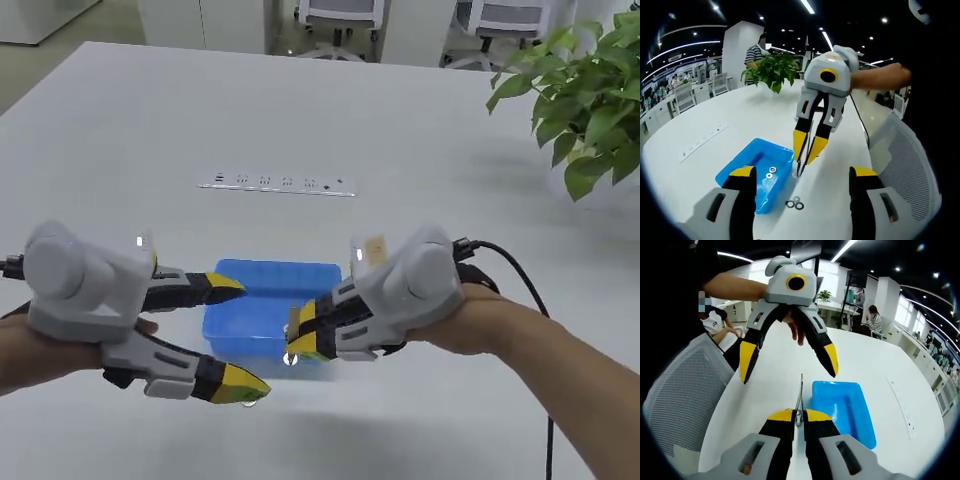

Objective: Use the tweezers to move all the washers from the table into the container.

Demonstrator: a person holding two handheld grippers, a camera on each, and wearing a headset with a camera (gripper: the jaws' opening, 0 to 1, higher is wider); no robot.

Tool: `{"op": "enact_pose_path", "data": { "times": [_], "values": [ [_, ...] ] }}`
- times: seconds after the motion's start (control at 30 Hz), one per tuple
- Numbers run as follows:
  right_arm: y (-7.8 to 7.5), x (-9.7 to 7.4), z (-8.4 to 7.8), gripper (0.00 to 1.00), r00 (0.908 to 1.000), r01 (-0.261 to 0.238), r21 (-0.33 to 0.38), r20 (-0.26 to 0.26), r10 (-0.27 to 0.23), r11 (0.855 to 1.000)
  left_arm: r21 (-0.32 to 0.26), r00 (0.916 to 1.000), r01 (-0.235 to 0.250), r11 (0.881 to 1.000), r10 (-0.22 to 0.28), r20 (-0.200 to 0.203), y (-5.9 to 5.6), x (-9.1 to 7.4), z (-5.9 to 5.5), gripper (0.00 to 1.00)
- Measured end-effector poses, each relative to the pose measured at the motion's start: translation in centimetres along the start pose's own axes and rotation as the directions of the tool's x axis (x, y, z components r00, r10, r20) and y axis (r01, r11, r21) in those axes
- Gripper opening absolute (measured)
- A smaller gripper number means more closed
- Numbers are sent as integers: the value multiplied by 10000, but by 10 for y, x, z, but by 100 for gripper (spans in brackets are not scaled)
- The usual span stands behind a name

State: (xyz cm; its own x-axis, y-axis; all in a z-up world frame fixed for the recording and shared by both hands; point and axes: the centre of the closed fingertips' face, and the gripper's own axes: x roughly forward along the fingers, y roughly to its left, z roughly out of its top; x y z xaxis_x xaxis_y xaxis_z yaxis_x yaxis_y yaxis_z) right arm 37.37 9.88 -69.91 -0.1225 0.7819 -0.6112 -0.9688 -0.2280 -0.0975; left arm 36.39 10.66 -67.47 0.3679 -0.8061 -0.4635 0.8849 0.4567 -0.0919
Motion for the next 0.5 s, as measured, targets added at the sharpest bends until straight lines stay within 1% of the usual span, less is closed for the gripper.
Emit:
{"op": "enact_pose_path", "data": {
  "times": [0.07, 0.2, 0.37, 0.43, 0.5],
  "values": [
    [-3, -1, 3, 8, 10000, 32, -22, 56, -32, 10000, -49, 9999, -90, 9999, 90, 78, 1, -2, 0, 85],
    [-10, -3, 6, 8, 9999, 76, -53, 86, -75, 10000, -120, 9997, -204, 9997, 205, 127, 2, -5, 0, 88],
    [-17, -3, 10, 8, 9998, 141, -193, 112, -139, 9997, -348, 9991, -399, 9986, 404, 138, 5, -8, -3, 94],
    [-20, -2, 10, 8, 9998, 171, -228, 119, -168, 9996, -391, 9987, -496, 9980, 500, 102, 6, -10, -5, 96],
    [-23, -1, 10, 8, 9997, 201, -268, 131, -198, 9994, -411, 9981, -586, 9974, 593, 147, 7, -12, -5, 98]
  ]
}}
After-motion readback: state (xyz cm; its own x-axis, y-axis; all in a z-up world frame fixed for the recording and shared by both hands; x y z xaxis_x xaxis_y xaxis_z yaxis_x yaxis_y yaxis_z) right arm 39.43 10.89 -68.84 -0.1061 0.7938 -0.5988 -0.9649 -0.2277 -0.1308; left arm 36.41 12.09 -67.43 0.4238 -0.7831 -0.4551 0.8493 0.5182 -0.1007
